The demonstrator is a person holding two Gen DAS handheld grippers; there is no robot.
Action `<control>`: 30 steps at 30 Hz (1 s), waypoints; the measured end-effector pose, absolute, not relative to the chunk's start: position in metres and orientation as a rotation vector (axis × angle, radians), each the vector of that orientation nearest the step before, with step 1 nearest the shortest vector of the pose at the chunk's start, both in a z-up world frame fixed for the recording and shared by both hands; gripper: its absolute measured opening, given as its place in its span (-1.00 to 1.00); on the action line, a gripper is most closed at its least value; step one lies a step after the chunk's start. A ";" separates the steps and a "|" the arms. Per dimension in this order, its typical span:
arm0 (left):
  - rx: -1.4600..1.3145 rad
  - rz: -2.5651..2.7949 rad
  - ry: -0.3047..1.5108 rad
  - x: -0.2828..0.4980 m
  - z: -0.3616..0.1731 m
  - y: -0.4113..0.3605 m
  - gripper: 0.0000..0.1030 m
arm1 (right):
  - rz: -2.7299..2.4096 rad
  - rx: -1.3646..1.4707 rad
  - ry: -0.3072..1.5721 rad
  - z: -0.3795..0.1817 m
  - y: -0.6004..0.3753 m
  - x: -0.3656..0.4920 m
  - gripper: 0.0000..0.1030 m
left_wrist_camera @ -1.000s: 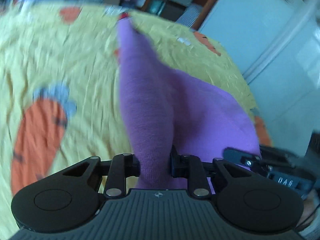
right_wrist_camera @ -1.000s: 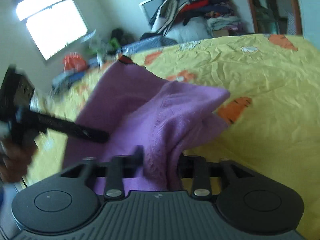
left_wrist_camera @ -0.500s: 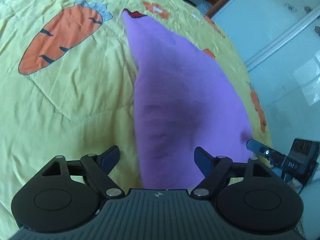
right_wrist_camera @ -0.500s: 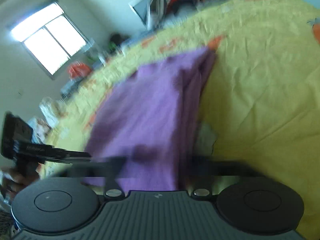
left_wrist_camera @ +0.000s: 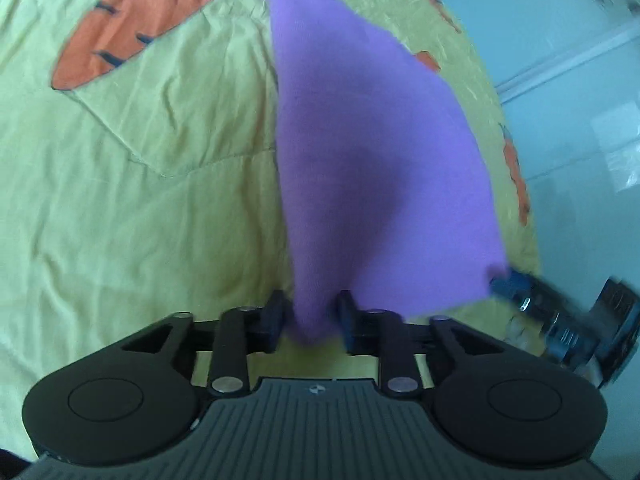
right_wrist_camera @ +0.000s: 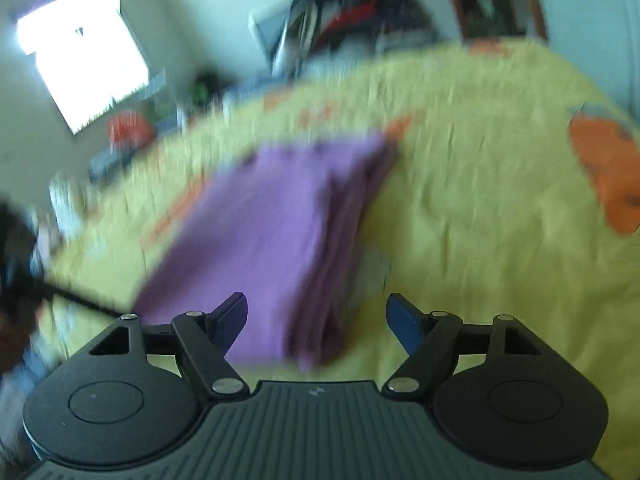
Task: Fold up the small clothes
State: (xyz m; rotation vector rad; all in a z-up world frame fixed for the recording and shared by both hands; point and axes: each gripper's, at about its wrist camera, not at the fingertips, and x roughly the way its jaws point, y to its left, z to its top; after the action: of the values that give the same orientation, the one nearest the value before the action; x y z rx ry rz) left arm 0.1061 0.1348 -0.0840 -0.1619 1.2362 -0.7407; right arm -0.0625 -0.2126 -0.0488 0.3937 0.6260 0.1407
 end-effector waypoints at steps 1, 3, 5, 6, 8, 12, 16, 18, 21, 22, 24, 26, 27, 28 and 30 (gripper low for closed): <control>-0.132 -0.740 1.183 0.100 -0.075 0.134 -0.15 | 0.138 0.411 0.600 -0.043 -0.219 -0.054 0.51; -0.102 -0.747 1.056 0.094 -0.060 0.126 0.36 | 0.147 0.507 0.564 -0.043 -0.237 -0.024 0.49; -0.031 -0.731 0.954 0.092 -0.051 0.105 0.45 | 0.155 0.630 0.575 -0.052 -0.258 0.018 0.49; -0.009 -0.733 0.922 0.092 -0.051 0.091 0.45 | 0.158 0.690 0.593 -0.060 -0.270 0.039 0.49; 0.018 -0.763 0.881 0.096 -0.054 0.062 0.45 | 0.130 0.751 0.617 -0.072 -0.286 0.078 0.46; 0.060 -0.754 0.884 0.104 -0.073 0.021 0.47 | 0.141 0.778 0.725 -0.097 -0.291 0.128 -0.92; 0.144 -0.737 0.903 0.098 -0.093 0.008 0.52 | 0.018 0.400 0.682 -0.071 -0.263 0.127 -0.94; 0.166 -0.747 0.898 0.093 -0.097 0.006 0.65 | -0.068 0.235 0.716 -0.076 -0.256 0.130 -0.96; 0.178 -0.737 0.899 0.092 -0.097 0.001 0.70 | -0.051 0.181 0.702 -0.063 -0.246 0.103 -0.91; 0.161 -0.728 0.908 0.091 -0.094 0.002 0.68 | -0.034 0.133 0.687 -0.056 -0.233 0.091 -0.91; 0.099 -0.725 0.927 0.092 -0.089 0.009 0.67 | -0.003 0.069 0.676 -0.044 -0.210 0.072 -0.90; 0.069 -0.725 0.949 0.096 -0.088 0.011 0.67 | 0.025 0.032 0.692 -0.041 -0.189 0.071 -0.89; 0.066 -0.726 0.952 0.094 -0.086 0.013 0.67 | 0.026 0.002 0.697 -0.042 -0.181 0.070 -0.89; 0.067 -0.725 0.954 0.094 -0.088 0.013 0.68 | 0.029 -0.027 0.709 -0.042 -0.172 0.075 -0.89; 0.073 -0.720 0.948 0.092 -0.090 0.012 0.68 | 0.047 -0.029 0.717 -0.045 -0.167 0.079 -0.89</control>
State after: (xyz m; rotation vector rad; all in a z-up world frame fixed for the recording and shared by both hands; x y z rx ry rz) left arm 0.0916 0.0120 -0.0897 0.0735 0.9478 -0.7195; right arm 0.0791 -0.1665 -0.0452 -0.0285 0.7169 0.0470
